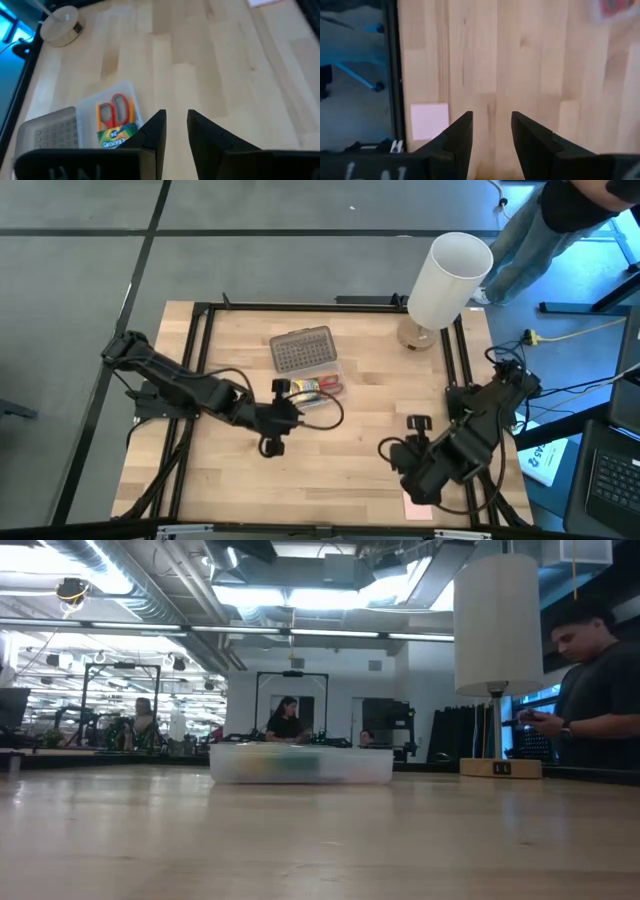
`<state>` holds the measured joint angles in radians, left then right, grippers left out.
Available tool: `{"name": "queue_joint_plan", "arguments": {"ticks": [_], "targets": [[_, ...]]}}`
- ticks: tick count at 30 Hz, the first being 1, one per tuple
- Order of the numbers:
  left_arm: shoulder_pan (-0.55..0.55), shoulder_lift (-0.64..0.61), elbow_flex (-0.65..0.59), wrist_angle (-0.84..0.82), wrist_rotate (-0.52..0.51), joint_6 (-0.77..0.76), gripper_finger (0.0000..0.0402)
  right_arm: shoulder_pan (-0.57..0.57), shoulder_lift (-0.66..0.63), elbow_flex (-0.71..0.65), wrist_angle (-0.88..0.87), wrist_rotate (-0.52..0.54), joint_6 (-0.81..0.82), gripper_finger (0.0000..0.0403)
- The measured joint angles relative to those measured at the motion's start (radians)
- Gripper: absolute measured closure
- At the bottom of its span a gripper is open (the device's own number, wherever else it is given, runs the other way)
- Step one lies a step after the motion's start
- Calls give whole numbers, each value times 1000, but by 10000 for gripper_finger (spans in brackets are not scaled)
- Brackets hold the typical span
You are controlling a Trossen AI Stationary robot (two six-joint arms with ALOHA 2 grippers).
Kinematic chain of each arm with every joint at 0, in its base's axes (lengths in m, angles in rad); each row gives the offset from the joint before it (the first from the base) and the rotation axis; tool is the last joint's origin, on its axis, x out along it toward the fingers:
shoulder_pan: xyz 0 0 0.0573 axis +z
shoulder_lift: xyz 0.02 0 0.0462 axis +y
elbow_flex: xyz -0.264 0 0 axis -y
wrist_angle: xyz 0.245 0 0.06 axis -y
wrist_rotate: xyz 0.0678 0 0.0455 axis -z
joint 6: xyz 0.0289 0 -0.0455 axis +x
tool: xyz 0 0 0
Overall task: Pack school essentials
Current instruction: Put the pink sticky note into the black supply box
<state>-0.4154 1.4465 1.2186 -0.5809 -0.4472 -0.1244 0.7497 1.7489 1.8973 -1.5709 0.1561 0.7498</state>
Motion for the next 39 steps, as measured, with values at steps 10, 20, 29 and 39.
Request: {"name": "queue_joint_plan", "arguments": {"ticks": [10, 20, 29, 39], "targets": [[-65, -8, 0, 6, 4, -22, 331, 97, 0, -126, 18, -23, 212, 266], [-66, -8, 0, 21, 12, -31, 331, 105, 0, -168, 187, -17, 259, 266], [-72, -8, 0, 49, 20, -26, 331, 105, 0, -168, 326, 32, 236, 266], [-72, -8, 0, 57, 20, -23, 331, 101, 0, -168, 332, 60, 241, 266]]}}
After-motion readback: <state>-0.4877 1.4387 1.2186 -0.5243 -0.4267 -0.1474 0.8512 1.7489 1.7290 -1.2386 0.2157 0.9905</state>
